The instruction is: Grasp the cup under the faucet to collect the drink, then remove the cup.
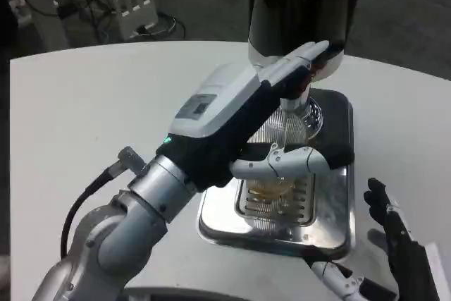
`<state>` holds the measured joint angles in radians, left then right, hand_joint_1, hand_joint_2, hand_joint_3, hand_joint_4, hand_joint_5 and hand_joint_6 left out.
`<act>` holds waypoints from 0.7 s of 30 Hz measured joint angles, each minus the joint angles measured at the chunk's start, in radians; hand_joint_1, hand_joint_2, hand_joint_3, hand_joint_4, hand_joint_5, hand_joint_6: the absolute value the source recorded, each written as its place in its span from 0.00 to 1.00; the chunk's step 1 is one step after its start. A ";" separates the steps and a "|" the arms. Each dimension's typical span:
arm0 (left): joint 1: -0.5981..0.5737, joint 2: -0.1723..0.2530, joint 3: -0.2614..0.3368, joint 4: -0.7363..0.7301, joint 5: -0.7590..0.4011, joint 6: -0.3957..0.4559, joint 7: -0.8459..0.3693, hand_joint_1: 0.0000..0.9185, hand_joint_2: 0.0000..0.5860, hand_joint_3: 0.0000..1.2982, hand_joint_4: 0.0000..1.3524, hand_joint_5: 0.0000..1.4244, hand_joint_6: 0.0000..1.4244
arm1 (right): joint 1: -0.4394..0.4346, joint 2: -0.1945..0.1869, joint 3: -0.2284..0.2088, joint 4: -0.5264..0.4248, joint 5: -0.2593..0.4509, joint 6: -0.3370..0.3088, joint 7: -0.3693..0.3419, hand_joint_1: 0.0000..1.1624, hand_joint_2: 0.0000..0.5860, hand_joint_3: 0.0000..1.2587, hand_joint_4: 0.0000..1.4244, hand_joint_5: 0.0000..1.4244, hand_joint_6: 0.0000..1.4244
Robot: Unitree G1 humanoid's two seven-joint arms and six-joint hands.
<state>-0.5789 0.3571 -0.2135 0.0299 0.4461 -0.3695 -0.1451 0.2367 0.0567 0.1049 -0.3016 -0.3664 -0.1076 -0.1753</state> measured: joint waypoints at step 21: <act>-0.039 0.015 -0.013 0.006 0.036 0.018 -0.004 0.00 0.17 0.08 0.06 0.12 0.07 | -0.239 0.007 0.030 0.232 0.066 0.024 -0.149 0.73 0.27 0.07 0.07 0.07 0.12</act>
<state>-0.6174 0.3723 -0.2267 0.0354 0.4822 -0.3514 -0.1487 -0.0026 0.0633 0.1346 -0.0700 -0.3000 -0.0838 -0.3239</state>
